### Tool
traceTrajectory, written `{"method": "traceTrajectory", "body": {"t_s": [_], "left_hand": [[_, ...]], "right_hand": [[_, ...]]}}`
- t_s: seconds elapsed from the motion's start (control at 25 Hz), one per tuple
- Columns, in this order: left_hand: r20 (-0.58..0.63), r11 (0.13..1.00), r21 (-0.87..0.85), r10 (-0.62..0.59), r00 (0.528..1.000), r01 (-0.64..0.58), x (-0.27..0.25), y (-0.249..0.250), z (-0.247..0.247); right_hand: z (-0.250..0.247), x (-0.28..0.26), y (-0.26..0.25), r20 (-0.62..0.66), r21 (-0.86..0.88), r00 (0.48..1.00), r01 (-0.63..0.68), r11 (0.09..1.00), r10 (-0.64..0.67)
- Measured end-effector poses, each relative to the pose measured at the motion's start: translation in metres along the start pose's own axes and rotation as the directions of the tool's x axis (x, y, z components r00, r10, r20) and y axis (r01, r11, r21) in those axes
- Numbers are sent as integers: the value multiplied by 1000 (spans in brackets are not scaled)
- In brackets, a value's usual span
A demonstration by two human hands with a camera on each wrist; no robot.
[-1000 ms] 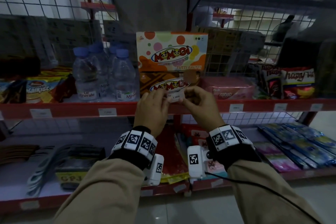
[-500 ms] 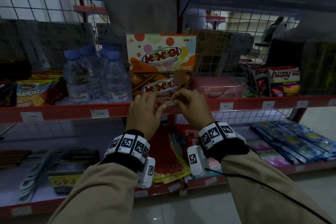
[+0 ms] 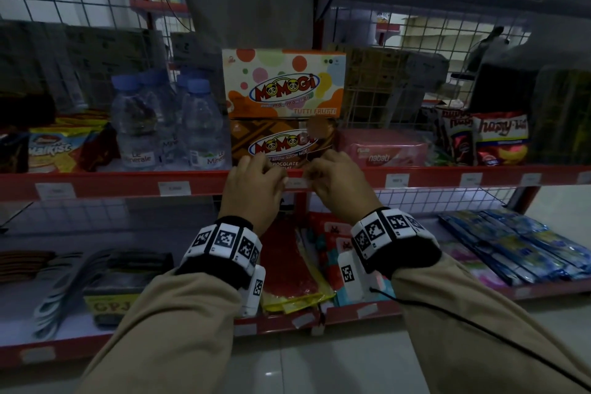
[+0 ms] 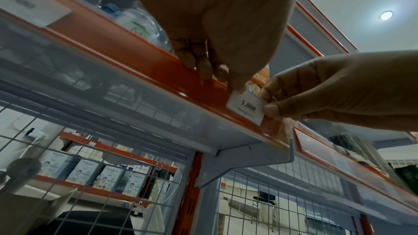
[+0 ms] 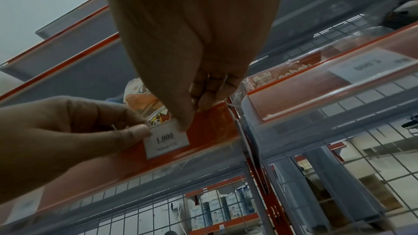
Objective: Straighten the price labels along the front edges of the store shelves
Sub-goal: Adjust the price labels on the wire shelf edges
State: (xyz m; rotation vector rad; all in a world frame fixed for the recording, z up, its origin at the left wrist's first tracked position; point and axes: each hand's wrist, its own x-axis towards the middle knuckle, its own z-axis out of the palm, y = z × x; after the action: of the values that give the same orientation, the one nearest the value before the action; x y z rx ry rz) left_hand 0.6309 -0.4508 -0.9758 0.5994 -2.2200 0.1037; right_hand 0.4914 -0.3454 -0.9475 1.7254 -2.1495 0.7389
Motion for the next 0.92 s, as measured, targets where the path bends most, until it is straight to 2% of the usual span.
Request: {"method": "traceTrajectory", "body": {"t_s": [0.52, 0.72, 0.92], "left_hand": [[36, 1000, -8, -14, 999, 14, -1, 1, -5], [-17, 1000, 3, -23, 1000, 23, -4, 4, -4], [-21, 999, 27, -44, 999, 45, -6, 7, -4]], "right_hand": [[4, 0, 3, -3, -46, 1000, -18, 999, 18], [3, -1, 0, 2, -34, 999, -46, 998, 46], [0, -4, 0, -19, -49, 998, -58, 997, 57]]}}
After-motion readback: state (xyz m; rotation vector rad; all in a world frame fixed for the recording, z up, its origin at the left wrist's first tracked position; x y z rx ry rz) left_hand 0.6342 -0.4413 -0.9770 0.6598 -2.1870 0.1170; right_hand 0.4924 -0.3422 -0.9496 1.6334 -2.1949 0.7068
